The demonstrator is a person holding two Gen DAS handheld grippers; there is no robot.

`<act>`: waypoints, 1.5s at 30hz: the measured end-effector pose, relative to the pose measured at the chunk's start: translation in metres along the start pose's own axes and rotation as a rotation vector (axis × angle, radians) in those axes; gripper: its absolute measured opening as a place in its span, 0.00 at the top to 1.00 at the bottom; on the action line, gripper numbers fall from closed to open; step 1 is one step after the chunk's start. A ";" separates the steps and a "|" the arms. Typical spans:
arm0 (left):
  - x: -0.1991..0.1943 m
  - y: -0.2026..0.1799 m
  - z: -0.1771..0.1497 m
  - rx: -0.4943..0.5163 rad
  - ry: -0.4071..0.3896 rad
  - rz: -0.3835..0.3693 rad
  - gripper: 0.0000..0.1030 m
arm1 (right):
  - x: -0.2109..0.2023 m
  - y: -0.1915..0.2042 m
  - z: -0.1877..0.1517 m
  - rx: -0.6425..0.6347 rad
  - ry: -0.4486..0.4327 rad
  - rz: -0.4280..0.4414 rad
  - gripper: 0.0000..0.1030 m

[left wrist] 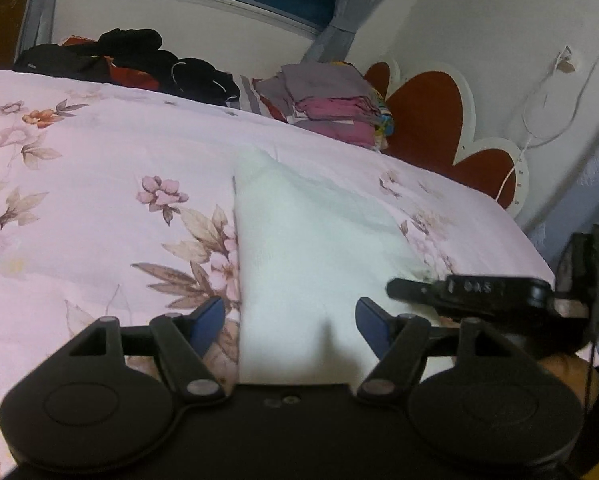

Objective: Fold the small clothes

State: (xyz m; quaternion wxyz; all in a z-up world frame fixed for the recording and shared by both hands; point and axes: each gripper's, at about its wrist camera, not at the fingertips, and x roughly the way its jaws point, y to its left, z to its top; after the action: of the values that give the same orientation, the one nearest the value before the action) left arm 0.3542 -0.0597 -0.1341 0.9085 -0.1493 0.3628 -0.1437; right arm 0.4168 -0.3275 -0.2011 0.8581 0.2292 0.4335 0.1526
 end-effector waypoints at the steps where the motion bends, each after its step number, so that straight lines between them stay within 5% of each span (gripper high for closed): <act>1: -0.001 0.001 0.002 0.001 -0.005 -0.003 0.32 | -0.003 0.001 0.003 -0.023 -0.005 -0.009 0.88; 7: 0.026 -0.004 0.005 -0.013 0.013 -0.029 0.31 | -0.006 -0.008 -0.002 -0.087 0.020 -0.096 0.90; 14: 0.059 -0.003 -0.015 -0.025 0.136 -0.024 0.33 | -0.031 0.001 -0.008 -0.063 0.004 -0.074 0.83; 17: 0.059 0.000 -0.020 -0.035 0.126 -0.029 0.33 | -0.045 0.006 -0.026 -0.070 0.035 -0.073 0.71; 26: 0.058 -0.012 -0.022 0.033 0.132 -0.002 0.34 | -0.054 0.009 -0.062 -0.055 0.071 -0.099 0.71; 28: 0.059 -0.013 -0.022 0.042 0.137 0.006 0.34 | -0.053 0.009 -0.064 -0.067 0.074 -0.115 0.77; 29: 0.059 -0.014 -0.021 0.044 0.139 0.010 0.34 | -0.053 0.010 -0.064 -0.077 0.076 -0.127 0.92; 30: 0.060 -0.015 -0.021 0.046 0.140 0.013 0.34 | -0.054 0.009 -0.065 -0.084 0.076 -0.128 0.94; 39: 0.061 -0.020 -0.022 0.074 0.152 0.029 0.31 | -0.057 0.011 -0.073 -0.185 0.078 -0.201 0.98; 45: 0.057 -0.021 -0.017 0.091 0.171 0.027 0.31 | -0.064 0.007 -0.064 -0.153 0.077 -0.167 0.98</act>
State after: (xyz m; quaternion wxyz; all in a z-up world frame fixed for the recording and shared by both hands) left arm 0.3786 -0.1027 -0.1734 0.8820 -0.0902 0.4341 -0.1599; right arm 0.3273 -0.3345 -0.1873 0.8655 0.1199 0.4709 0.1218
